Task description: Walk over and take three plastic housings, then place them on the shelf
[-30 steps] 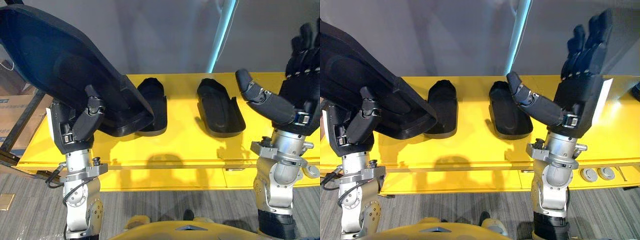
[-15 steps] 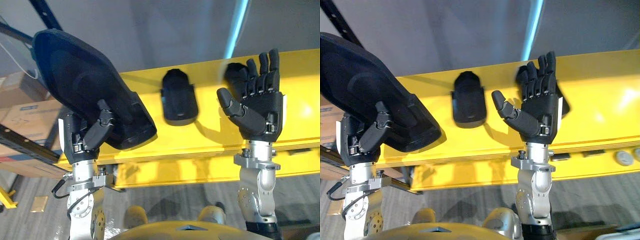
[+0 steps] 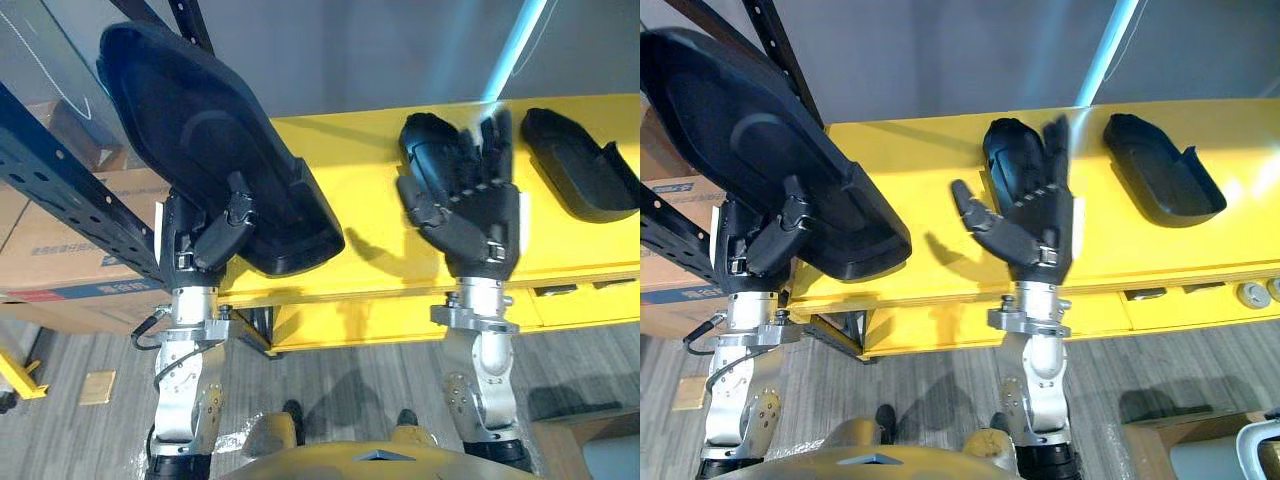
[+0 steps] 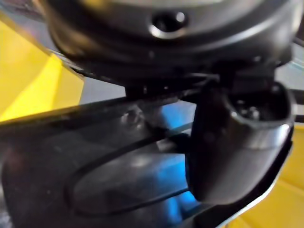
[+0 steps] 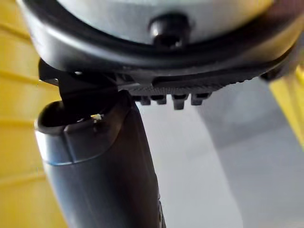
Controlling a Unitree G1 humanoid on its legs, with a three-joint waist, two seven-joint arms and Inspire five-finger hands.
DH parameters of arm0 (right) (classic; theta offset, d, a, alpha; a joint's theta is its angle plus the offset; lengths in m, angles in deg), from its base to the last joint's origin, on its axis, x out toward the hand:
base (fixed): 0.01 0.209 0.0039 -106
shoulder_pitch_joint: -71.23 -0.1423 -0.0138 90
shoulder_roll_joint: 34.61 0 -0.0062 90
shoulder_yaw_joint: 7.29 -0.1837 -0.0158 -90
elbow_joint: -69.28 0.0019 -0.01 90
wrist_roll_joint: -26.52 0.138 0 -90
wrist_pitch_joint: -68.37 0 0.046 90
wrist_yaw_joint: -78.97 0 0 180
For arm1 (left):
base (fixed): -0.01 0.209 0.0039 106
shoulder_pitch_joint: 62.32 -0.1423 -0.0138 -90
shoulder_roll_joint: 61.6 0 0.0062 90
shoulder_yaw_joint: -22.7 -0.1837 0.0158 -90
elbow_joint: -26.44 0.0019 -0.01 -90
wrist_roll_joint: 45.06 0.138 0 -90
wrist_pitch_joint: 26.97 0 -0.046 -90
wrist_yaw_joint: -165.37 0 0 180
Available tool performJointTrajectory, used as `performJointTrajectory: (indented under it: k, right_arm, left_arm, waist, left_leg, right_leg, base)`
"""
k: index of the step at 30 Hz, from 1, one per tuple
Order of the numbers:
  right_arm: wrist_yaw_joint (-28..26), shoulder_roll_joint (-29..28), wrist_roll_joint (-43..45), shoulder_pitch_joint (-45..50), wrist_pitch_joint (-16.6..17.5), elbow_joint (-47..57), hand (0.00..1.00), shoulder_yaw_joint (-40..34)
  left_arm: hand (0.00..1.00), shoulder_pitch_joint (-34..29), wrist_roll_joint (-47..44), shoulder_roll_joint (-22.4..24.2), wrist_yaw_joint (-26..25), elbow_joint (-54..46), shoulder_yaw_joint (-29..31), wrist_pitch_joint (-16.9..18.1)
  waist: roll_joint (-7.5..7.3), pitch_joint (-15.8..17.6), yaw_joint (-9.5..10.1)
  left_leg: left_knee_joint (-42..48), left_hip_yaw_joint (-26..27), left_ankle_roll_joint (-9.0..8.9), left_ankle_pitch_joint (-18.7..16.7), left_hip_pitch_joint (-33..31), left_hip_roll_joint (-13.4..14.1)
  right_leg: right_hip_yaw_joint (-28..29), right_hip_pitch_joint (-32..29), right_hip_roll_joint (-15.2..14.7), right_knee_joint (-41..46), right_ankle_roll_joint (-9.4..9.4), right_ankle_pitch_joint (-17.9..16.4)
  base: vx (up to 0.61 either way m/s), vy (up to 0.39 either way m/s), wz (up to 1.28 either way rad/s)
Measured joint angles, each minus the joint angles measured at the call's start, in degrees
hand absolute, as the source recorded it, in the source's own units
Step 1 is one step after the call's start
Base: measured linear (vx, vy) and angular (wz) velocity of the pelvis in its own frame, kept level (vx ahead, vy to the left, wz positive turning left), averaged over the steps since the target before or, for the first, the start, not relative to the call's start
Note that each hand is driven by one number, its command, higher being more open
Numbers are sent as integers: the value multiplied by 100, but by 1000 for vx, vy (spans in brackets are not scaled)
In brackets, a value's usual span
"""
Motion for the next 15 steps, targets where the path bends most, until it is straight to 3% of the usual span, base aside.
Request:
performJointTrajectory:
  k: [3, 6, 15]
  right_arm:
    - [-33, 230, -1, -26, 0, 1, 100, -106]
    - [-195, 266, 4, -46, 1, 13, 100, -107]
    - [-442, 272, -4, -25, -59, 34, 100, 12]
  left_arm:
    - [0, 4, -3, -162, 149, -10, -19, -10]
    - [0, 13, 16, -280, 186, -92, -56, -235]
    - [0, 520, 251, -501, 183, -115, -217, -812]
  waist:
    - [32, -4, -45]
    - [35, -16, -88]
    - [41, -40, -151]
  left_leg:
    - [-150, 23, -69, 94, 52, 133]
    - [-337, 168, -128, 165, 230, 242]
    - [-756, 553, -136, 315, 608, 257]
  right_leg:
    - [83, -71, 142, 14, -143, -32]
    - [232, -87, 240, 15, -208, -14]
    - [606, -148, 272, 28, -181, 85]
  base:
    - [-71, -64, -12]
    - [-37, -59, -28]
    - [-8, -5, -22]
